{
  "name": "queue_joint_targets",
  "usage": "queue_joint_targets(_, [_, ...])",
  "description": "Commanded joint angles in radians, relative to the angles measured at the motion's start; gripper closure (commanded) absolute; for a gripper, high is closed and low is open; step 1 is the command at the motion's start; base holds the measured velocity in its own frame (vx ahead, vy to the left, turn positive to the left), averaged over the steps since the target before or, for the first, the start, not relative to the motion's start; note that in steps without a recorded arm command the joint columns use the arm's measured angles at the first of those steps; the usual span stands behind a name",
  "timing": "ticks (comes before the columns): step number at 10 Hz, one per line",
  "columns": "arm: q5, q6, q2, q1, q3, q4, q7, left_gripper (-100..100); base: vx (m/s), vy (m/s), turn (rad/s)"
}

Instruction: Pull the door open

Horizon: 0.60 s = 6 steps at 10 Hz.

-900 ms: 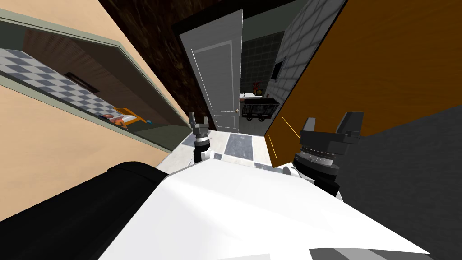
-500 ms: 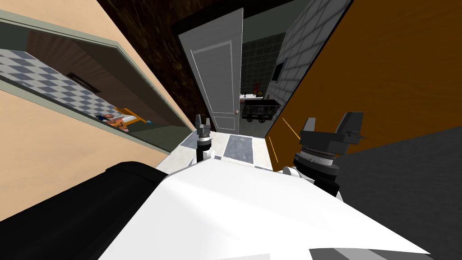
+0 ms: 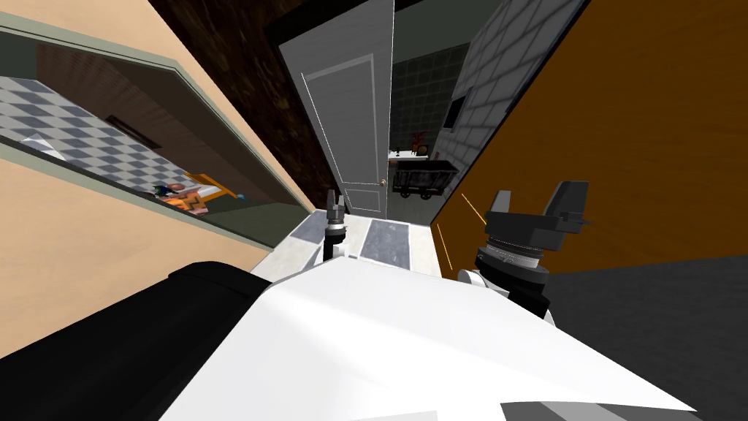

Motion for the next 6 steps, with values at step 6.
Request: queue_joint_targets(6, [-0.025, -0.025, 0.036, -0.052, -0.003, 0.148, -0.121, -100, 0.117, -0.028, 0.028])
